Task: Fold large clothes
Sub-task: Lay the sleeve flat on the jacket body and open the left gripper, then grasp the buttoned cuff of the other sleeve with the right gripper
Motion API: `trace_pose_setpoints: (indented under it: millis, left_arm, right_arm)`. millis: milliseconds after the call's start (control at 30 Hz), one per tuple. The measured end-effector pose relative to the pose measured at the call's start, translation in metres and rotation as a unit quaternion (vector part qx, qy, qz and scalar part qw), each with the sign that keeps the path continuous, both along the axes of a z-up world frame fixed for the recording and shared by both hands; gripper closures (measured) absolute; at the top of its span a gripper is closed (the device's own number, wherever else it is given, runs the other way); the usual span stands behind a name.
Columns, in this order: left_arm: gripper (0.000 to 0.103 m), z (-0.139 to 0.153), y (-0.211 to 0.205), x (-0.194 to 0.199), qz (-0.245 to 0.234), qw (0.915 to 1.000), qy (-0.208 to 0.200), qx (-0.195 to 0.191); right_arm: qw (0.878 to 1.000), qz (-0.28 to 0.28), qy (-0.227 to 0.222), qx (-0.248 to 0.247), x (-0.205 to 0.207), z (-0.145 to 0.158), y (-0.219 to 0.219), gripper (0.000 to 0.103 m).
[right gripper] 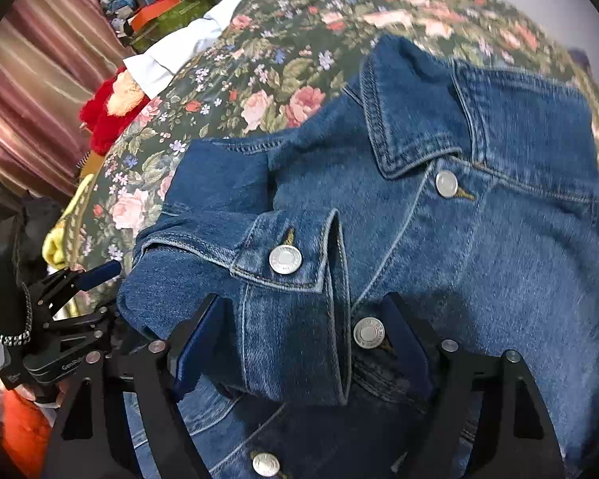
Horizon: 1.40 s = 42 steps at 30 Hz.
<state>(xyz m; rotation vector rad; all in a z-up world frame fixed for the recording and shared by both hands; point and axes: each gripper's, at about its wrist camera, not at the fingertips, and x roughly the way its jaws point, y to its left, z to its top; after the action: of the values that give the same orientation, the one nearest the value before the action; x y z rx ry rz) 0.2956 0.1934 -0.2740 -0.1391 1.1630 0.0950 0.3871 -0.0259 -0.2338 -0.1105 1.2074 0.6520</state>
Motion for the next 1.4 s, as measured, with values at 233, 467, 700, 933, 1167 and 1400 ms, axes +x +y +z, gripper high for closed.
trace_pose_setpoints:
  millis: [233, 467, 700, 933, 1167, 1400]
  left_arm:
    - [0.045, -0.011, -0.016, 0.003, -0.005, 0.9993, 0.003, 0.038]
    - [0.039, -0.014, -0.002, 0.010, 0.015, 0.9996, 0.023, 0.002]
    - [0.040, -0.003, -0.008, -0.002, 0.017, 0.9994, 0.021, 0.019]
    - [0.040, 0.037, -0.011, -0.027, 0.000, 0.9995, -0.025, 0.018]
    - [0.039, 0.055, -0.021, -0.035, -0.009, 0.9986, -0.052, 0.007]
    - [0.039, 0.032, -0.024, -0.021, -0.013, 0.9996, -0.023, -0.012]
  right_arm:
    - [0.999, 0.026, -0.015, 0.019, -0.017, 0.011, 0.005, 0.074]
    - [0.995, 0.012, -0.098, 0.000, -0.028, 0.044, -0.017, 0.090]
    - [0.995, 0.002, -0.098, 0.005, -0.026, 0.064, -0.049, 0.089]
    - [0.998, 0.029, -0.058, -0.010, -0.026, 0.054, -0.032, 0.089]
    - [0.989, 0.053, -0.066, -0.120, -0.030, 0.013, -0.006, 0.089]
    - [0.951, 0.093, -0.165, -0.244, -0.048, 0.000, 0.006, 0.076]
